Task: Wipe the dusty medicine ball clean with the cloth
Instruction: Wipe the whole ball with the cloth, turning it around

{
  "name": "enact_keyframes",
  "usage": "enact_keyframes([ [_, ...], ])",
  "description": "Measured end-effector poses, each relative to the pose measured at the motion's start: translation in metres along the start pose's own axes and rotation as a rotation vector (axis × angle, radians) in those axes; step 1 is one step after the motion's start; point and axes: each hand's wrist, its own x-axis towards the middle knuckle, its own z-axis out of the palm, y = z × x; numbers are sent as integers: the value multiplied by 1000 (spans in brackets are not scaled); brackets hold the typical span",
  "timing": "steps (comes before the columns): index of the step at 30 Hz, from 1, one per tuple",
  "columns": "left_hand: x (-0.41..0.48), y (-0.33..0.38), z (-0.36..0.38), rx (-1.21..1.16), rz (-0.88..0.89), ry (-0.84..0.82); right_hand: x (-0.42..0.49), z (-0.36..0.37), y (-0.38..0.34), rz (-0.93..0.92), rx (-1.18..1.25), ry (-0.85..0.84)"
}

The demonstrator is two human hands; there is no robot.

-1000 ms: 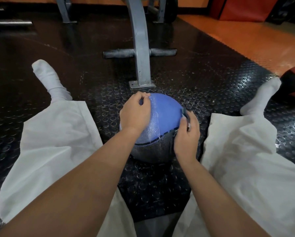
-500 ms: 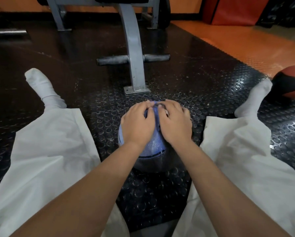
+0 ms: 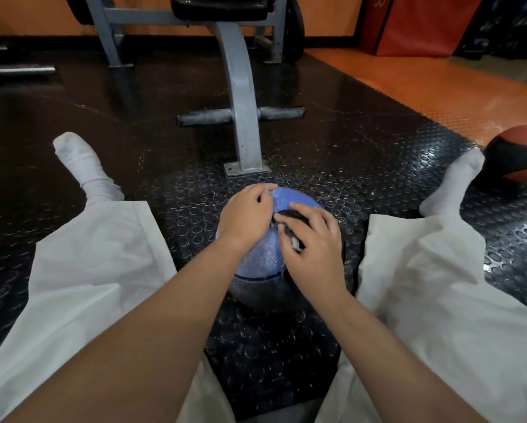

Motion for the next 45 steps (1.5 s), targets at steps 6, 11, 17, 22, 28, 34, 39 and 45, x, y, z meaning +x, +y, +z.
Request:
enact_keyframes([
  [6,-1,2,8,32,-8,59,72,14,8,295,-42,-304],
  [11,2,-4,2,-49,-64,72,46,4,-3,179,39,-244],
  [17,-7,-13,-4,-106,-43,78,15,-4,-3,-2,197,-85],
  [22,-10,-13,-4,-94,-51,114,63,7,-8,306,57,-240],
  [28,-5,-10,-6,-79,-115,153,54,8,-14,265,33,-231],
  [34,-4,-21,-13,-110,-81,80,1,-5,-6,-154,180,-138],
  [39,-10,-23,-14,-149,-56,101,43,7,-13,98,78,-158],
  [45,-3,-22,-14,-93,-100,158,51,16,-19,113,-12,-180],
])
